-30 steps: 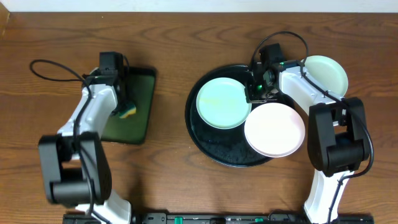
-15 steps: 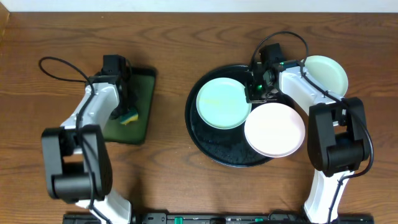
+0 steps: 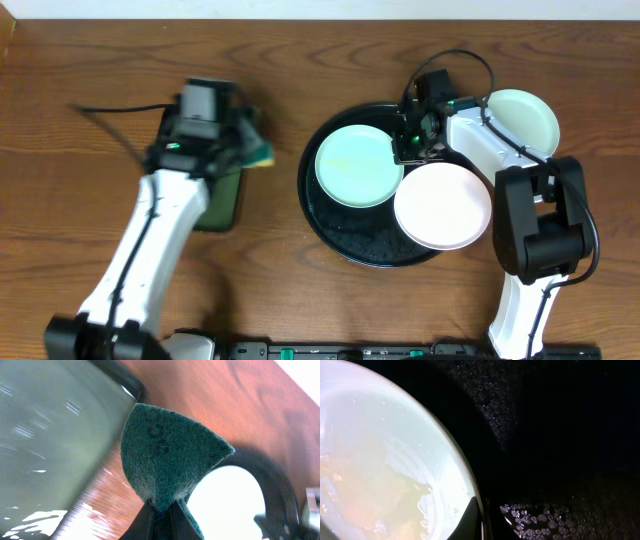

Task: Clean dirty plates on tray and stack at the side
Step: 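Carry the wet sponge back onto the green plate with the left gripper, then scrub the green plate again with the sponge, right gripper holding rim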

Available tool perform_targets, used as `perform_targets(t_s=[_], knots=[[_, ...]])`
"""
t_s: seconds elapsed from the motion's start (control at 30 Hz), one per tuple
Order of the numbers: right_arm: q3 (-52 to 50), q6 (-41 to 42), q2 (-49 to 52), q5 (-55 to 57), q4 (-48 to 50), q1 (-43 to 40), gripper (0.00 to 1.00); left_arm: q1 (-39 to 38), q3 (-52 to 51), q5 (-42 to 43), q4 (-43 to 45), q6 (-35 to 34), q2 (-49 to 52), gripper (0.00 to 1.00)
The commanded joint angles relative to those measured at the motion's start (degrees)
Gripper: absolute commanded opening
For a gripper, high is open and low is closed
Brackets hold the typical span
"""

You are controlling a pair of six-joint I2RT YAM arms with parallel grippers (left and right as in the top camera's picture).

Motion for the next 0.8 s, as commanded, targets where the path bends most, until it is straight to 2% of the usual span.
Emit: perform_targets(t_s=[0.0,0.07,0.2,0.4,0.5,0.63,0.77], knots=[[0.04,2.21,0.61,1.92,1.01,1.14,0.01,-6.95,0.35,2.40,2.71,-3.34,4.76,0.07],[0.04,3.06,0.61,1.95,1.09,1.14,0.01,-11.28,0.37,2.38,6.45,-3.78,8.31,0.07],[0.04,3.17,0.61,1.92,0.98,1.16,0.01,-17.94,0.35,2.34,16.00,-9.16,15.61,0.07],[0.04,3.15,0.61,1.95,0.79,1.14,0.01,-23.12,0.35,-3.13,26.86,-12.74,23.80,0.07],[0.04,3.15,0.61,1.95,0.46,1.14,0.01,-23.89,0.37,-8.81,27.39,-12.76,26.58,0.07],[0.04,3.13,0.61,1.95,0.33,1.14,0.01,-23.85,0.35,-18.34,23.08,-12.31,28.02,0.07],[0.04,3.15,0.61,1.95,0.24,1.16,0.01,-23.85,0.37,-30.58,18.69,-8.11,27.50,0.08]])
